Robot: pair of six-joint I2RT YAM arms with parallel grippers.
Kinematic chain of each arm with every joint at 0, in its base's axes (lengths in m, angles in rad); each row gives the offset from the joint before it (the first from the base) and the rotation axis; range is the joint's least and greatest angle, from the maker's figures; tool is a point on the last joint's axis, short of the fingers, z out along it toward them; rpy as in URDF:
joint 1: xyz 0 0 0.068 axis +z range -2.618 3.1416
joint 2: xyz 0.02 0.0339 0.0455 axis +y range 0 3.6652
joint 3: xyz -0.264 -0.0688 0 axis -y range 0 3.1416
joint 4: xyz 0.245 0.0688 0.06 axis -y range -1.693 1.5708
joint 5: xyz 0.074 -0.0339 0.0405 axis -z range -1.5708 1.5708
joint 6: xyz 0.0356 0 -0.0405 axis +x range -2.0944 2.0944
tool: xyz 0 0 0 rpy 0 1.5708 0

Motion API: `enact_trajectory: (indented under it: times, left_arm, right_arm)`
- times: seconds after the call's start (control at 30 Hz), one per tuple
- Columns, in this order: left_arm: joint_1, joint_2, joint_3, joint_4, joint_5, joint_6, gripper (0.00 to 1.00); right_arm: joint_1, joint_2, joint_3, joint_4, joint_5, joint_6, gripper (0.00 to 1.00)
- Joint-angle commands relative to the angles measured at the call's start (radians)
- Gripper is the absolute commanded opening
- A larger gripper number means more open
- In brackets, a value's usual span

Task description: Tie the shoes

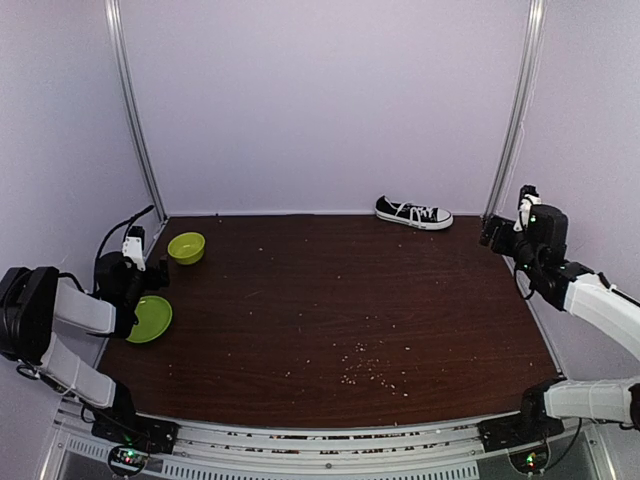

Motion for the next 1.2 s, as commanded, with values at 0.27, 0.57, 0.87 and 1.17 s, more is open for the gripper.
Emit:
enact_trajectory:
  times: [0.27, 0.57, 0.87, 1.17]
  left_arm:
    - [0.005, -0.008, -0.001, 0.059, 0.01, 0.011, 0.98]
    - [0.005, -0.008, -0.001, 0.06, 0.011, 0.011, 0.98]
    - [0.004, -0.008, -0.001, 0.06, 0.01, 0.011, 0.98]
    - [0.004, -0.008, -0.001, 0.06, 0.01, 0.011, 0.98]
  right_arm:
    - [0.009, 0.604, 0.466, -0.096, -0.14, 0.246, 1.0]
    - [-0.012, 1.016, 0.874, -0.217, -0.175, 0.499, 0.99]
    - [-0.086, 1.267, 1.122, -0.247, -0.229, 0.729, 0.97]
    - [-0.134, 1.415, 1.281, -0.287, -0.256, 0.887, 0.86]
